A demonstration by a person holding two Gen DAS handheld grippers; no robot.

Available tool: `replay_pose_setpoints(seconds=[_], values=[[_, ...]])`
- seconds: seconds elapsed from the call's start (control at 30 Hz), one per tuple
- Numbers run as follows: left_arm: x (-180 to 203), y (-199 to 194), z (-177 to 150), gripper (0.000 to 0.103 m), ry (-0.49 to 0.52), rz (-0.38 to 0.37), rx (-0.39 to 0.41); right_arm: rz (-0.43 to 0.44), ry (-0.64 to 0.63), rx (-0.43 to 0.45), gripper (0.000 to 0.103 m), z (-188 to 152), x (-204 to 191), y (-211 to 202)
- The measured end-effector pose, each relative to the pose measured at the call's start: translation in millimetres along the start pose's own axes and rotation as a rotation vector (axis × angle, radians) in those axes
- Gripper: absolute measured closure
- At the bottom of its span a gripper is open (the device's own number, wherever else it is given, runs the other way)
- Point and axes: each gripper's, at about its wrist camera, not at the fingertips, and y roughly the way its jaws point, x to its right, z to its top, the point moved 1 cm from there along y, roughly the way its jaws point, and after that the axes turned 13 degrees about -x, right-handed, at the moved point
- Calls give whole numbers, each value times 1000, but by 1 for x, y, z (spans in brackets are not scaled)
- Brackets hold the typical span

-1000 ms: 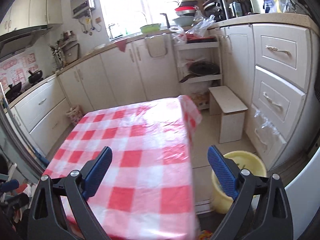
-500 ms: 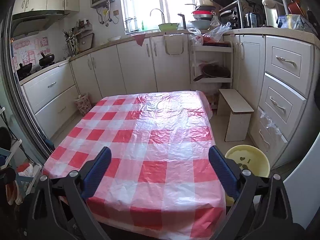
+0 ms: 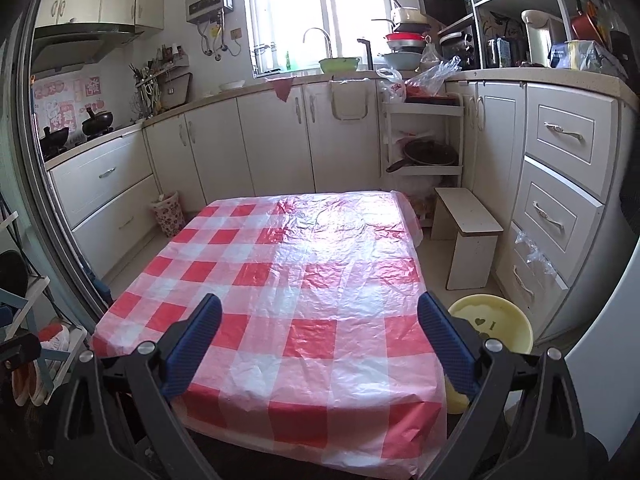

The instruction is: Collect trash

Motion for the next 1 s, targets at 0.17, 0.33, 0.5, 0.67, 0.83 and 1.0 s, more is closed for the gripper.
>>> replay_pose_setpoints(seconds=[0.17,0.33,0.5,0.67,0.83,1.0], values=[[0,-16,-1,8,28,33,-16,23,-82,28,7,7,-26,-40],[-6,-43,-6,7,25,11,37,25,-105,63,7,4,-46,-83],[-10,-55,-13,7,32,17,44,41,-66,67,7,-9,-46,-105],[-19,-61,-21,8,6,18,51,40,-79,70,7,-5,-51,-124],[-32,-82,-27,7,-47,-3,133,74,-33,137,7,-19,-58,-144],[-37,-77,-26,8,-46,-69,89,59,20,135,7,-41,-54,-131]])
